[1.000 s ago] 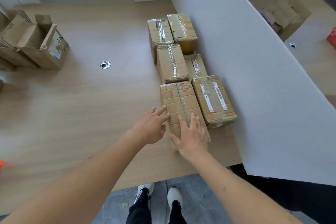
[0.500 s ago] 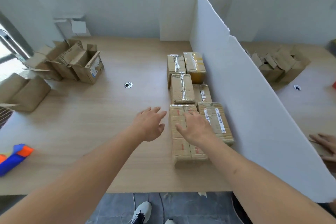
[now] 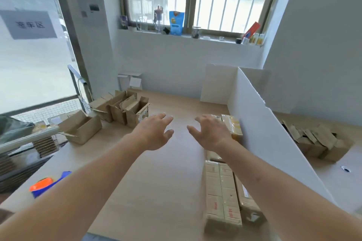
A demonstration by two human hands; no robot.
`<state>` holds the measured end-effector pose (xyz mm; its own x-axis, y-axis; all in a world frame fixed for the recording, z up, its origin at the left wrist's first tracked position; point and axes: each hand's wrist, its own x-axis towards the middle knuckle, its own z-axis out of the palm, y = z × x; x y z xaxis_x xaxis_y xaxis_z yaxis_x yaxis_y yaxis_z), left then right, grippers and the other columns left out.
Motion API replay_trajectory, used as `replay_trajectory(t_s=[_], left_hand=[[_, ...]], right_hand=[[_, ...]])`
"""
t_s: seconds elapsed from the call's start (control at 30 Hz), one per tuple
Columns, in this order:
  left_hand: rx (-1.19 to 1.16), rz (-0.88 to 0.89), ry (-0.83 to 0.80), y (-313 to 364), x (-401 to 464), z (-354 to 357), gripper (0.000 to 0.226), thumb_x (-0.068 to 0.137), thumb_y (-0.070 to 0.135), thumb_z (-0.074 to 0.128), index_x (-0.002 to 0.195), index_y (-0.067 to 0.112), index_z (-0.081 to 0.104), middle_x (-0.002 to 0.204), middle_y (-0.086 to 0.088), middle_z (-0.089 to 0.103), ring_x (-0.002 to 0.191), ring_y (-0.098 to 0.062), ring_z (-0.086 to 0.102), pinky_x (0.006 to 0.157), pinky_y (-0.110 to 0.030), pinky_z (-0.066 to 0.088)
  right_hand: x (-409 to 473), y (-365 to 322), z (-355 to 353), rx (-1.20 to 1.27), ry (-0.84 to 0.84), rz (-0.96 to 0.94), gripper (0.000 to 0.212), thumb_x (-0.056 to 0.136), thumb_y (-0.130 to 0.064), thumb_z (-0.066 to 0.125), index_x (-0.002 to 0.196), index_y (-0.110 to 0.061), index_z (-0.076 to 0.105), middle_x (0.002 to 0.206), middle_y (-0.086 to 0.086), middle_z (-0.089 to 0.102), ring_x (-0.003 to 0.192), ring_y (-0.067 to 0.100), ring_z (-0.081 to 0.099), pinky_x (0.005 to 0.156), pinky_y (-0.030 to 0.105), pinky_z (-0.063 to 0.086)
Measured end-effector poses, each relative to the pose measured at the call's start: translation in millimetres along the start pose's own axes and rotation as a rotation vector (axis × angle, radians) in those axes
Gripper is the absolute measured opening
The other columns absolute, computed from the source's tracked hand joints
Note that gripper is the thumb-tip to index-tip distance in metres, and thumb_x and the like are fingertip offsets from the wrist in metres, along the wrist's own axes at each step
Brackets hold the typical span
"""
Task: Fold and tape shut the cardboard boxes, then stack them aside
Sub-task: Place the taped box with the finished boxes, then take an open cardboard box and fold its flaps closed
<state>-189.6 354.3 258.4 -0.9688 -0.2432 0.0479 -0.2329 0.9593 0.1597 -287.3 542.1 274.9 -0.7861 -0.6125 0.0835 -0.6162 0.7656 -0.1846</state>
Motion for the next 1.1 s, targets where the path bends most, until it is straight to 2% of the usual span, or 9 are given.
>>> replay_trajectory(t_s=[0.2, 0.37, 0.47, 0.67, 0.8, 1.1], left_hand=[[0.028, -0.058, 0.08, -81.0, -28.4, -43.0, 0.06, 0.104, 0.049, 0.041, 0.159, 0.027, 0.03, 0.159, 0.001, 0.036, 0.144, -0.025, 0.037, 0.116, -0.042, 0.035], [0.025, -0.094, 0.118, -170.5, -57.9, -70.6, 0.061, 0.103, 0.049, 0.045, 0.159, 0.029, 0.03, 0.165, 0.001, 0.029, 0.15, -0.027, 0.03, 0.121, -0.046, 0.03], [0.046, -0.105, 0.105, -236.2, -72.5, -75.4, 0.062, 0.103, 0.052, 0.044, 0.159, 0.029, 0.03, 0.163, 0.0, 0.033, 0.147, -0.026, 0.036, 0.118, -0.046, 0.035], [0.068, -0.127, 0.066, -356.1, -92.9, -73.5, 0.059, 0.102, 0.053, 0.042, 0.156, 0.028, 0.037, 0.153, 0.004, 0.044, 0.138, -0.021, 0.043, 0.113, -0.04, 0.04], [0.024, -0.143, 0.04, -415.9, -97.6, -67.1, 0.061, 0.104, 0.048, 0.043, 0.158, 0.023, 0.033, 0.158, 0.003, 0.039, 0.145, -0.019, 0.036, 0.116, -0.038, 0.033], [-0.034, -0.256, -0.05, -549.9, -52.7, -8.1, 0.062, 0.102, 0.052, 0.041, 0.158, 0.027, 0.032, 0.164, 0.0, 0.033, 0.151, -0.024, 0.03, 0.121, -0.047, 0.031]], right_hand=[[27.5, -90.1, -6.5, -0.015, 0.047, -0.101, 0.056, 0.101, -0.059, 0.044, 0.135, -0.018, 0.058, 0.138, 0.005, 0.057, 0.13, 0.027, 0.05, 0.105, 0.04, 0.041], [55.5, -185.3, 9.1, 0.042, 0.064, -0.146, 0.055, 0.098, -0.06, 0.044, 0.133, -0.021, 0.06, 0.135, 0.005, 0.059, 0.128, 0.028, 0.053, 0.102, 0.041, 0.044], [70.9, -245.1, 27.0, 0.077, 0.064, -0.163, 0.053, 0.097, -0.061, 0.044, 0.129, -0.022, 0.062, 0.131, 0.003, 0.062, 0.127, 0.028, 0.053, 0.101, 0.043, 0.046], [93.4, -344.3, 75.3, 0.086, -0.004, -0.178, 0.053, 0.1, -0.057, 0.045, 0.134, -0.019, 0.06, 0.134, 0.004, 0.059, 0.126, 0.026, 0.053, 0.101, 0.041, 0.043], [120.1, -387.6, 106.0, 0.068, -0.055, -0.2, 0.056, 0.1, -0.057, 0.045, 0.139, -0.019, 0.057, 0.139, 0.005, 0.058, 0.131, 0.026, 0.051, 0.108, 0.044, 0.042], [218.9, -465.6, 209.5, 0.102, -0.203, -0.226, 0.054, 0.101, -0.054, 0.046, 0.141, -0.019, 0.055, 0.141, 0.007, 0.057, 0.134, 0.026, 0.049, 0.107, 0.044, 0.043]])
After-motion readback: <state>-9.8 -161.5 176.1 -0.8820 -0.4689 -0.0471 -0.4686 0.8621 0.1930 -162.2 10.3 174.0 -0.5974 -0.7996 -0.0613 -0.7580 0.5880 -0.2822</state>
